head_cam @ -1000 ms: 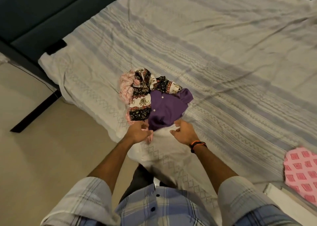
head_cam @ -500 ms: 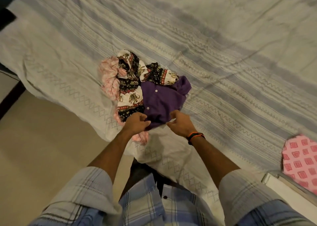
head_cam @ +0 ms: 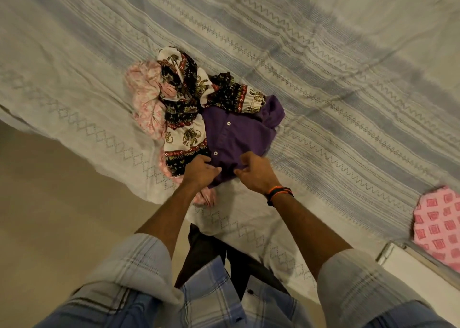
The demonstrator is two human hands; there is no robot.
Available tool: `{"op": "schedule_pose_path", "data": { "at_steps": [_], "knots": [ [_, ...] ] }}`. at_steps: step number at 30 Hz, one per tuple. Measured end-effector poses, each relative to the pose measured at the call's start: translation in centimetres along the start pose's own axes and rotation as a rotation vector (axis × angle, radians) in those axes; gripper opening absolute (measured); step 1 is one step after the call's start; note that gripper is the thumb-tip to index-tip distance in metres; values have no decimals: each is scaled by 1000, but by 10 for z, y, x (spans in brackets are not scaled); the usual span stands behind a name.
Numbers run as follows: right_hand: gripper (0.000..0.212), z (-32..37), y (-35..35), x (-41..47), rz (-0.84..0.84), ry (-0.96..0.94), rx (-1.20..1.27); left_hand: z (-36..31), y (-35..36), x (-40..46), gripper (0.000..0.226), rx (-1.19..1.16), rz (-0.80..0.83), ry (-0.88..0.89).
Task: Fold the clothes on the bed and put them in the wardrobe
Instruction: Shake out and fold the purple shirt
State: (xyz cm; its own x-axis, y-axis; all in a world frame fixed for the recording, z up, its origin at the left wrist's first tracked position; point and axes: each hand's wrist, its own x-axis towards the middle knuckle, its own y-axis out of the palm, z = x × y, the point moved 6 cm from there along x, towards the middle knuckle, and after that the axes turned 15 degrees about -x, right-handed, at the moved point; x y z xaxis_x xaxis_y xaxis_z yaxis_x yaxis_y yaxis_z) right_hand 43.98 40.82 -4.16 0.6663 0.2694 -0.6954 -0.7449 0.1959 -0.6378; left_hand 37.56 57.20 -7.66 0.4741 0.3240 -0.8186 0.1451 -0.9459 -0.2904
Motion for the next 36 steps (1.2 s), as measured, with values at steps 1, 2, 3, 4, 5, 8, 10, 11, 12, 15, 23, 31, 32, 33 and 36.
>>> {"op": "schedule_pose_path", "data": {
  "at_steps": [1,2,3,4,5,8,10,11,12,15,23,31,32,33,36],
  "knots": [
    [45,0,1,-1,-4,0,2,-1,-1,2,58,16,-35,6],
    [44,-1,2,-2,-12,-1,6,-4,0,3,60,44,-68,19],
    [43,-1,2,-3,-16,-2,9,-4,0,6,59,70,-85,20],
    [42,-2,4,-4,-23,-4,8,-4,4,9,55,91,-80,15],
    [41,-4,5,-6,-26,-8,6,-5,7,9,44,103,-66,19],
    [38,-10,6,-11,-43,-10,17,-16,15,5,23,88,-60,107],
    [41,-14,6,-18,-53,-8,20,-22,18,-3,28,16,-65,153],
    [43,-15,5,-21,-58,-12,23,-26,18,-6,28,-34,-69,171],
    [44,-17,4,-25,-74,-20,33,-32,17,-13,28,-81,-70,189],
    [47,-15,-4,-34,-128,-48,39,-50,16,-31,30,-217,-46,249],
    [94,0,-52,-58,-357,-101,62,-122,44,-126,41,-523,310,369],
    [10,11,-136,-124,-652,-189,313,-146,20,-195,14,-757,418,444],
    [12,10,-142,-128,-662,-192,380,-144,13,-196,16,-752,373,436],
    [16,10,-146,-136,-664,-195,443,-141,8,-196,14,-725,319,420],
    [22,18,-160,-155,-647,-271,738,-126,-3,-200,25,-679,166,289]
  ]
}}
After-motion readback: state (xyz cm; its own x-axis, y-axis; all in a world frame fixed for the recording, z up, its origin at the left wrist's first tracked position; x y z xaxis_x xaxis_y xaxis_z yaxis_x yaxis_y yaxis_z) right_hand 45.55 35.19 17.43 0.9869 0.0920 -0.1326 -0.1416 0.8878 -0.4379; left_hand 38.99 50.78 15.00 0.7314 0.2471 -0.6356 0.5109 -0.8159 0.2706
